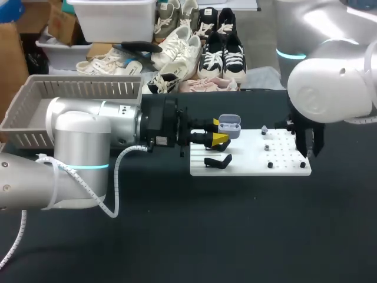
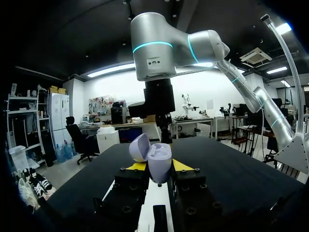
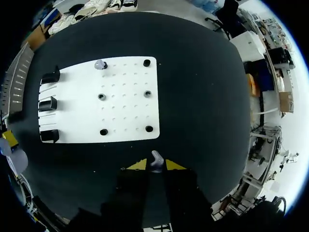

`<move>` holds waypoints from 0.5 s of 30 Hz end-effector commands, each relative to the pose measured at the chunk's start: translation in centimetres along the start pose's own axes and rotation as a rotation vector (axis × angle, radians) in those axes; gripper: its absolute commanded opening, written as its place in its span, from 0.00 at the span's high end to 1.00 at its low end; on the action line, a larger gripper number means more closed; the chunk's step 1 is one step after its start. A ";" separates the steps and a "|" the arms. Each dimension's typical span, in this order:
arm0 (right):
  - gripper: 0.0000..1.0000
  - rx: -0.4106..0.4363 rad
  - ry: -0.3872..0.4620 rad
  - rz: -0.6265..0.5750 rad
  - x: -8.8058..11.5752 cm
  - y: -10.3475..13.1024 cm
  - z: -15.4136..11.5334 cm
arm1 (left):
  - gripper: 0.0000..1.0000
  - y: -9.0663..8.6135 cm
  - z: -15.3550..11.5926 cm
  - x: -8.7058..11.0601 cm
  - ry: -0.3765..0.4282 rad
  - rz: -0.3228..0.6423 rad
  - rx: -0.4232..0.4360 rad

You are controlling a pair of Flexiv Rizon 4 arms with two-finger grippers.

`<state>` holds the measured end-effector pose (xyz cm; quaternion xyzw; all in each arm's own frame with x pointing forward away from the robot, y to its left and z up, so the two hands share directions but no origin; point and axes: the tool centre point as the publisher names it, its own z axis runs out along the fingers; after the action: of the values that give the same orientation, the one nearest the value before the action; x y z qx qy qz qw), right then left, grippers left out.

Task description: Pick up each earbud case from the left stands, insert the matching earbuds, close the lid, and place the case in the box.

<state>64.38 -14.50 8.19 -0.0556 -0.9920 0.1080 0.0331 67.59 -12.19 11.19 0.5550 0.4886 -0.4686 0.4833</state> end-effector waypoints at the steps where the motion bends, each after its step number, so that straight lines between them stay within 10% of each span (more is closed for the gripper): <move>1: 1.00 -0.017 -0.009 0.113 0.1 -0.7 -1.3 | 1.00 0.0 0.0 0.1 -0.002 0.001 0.000; 15: 1.00 -0.060 -0.044 0.254 0.1 -0.8 -2.0 | 1.00 0.0 0.0 0.1 -0.002 0.001 0.000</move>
<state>64.88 -14.75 10.34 -0.1777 -0.9805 0.0837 0.0022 67.59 -12.19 11.19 0.5551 0.4886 -0.4686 0.4833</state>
